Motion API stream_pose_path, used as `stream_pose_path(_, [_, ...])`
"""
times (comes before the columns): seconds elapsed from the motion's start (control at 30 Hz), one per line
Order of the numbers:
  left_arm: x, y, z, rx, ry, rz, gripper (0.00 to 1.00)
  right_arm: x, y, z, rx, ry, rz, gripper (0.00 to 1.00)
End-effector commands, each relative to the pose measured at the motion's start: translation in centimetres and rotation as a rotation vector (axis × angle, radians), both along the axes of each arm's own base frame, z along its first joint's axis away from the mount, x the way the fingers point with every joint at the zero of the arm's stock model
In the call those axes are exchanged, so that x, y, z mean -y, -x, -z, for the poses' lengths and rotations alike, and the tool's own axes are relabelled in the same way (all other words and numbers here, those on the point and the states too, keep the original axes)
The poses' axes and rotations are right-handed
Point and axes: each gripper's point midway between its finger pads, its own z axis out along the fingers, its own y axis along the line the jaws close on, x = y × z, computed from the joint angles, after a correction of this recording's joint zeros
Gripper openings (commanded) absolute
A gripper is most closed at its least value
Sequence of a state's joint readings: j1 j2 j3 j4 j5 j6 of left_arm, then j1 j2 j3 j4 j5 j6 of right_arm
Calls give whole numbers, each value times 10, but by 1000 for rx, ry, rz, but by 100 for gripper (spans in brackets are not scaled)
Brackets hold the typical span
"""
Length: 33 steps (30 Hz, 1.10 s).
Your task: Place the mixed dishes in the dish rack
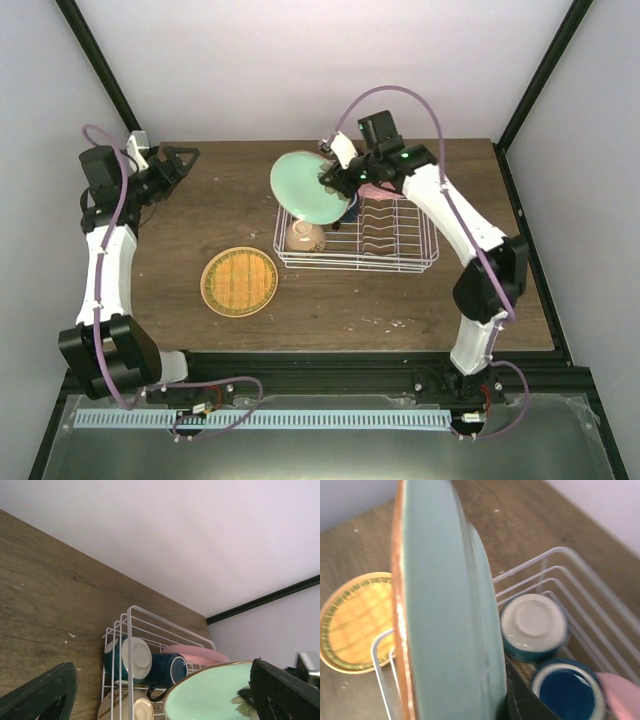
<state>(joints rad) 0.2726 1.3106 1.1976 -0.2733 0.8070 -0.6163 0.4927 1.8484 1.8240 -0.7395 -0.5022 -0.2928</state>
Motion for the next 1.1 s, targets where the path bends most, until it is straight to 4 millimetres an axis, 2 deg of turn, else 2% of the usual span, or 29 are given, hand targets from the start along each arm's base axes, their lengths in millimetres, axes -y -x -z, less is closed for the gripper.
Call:
stream_pose_path(0.0, [2,-7,8,-24,20,37,96,36,12,-78,336,81,8,1])
stream_pose_path(0.1, [2,-12,14,-32,47,45,96,60,20,-81,434,184,40,1])
stream_pose_path(0.23, [0,-18,18,-39,34,44,96,92,31,-76,563,331,66,1])
stream_pose_path(0.3, [-1,-19,20,-43,21,42,96,111,36,-83,654,402,109,1])
stream_pose_path(0.47, [-3,-23,23,-49,22,42,96,138,37,-71,764,565,131,1])
stream_pose_path(0.7, [-2,-22,29,-61,24,42,97,153,25,-63,873,718,131,1])
stream_pose_path(0.93, [-2,-19,37,-78,20,39,97,159,11,-59,956,814,105,1])
stream_pose_path(1.07, [-3,-20,39,-83,16,39,97,161,7,-47,962,853,73,1])
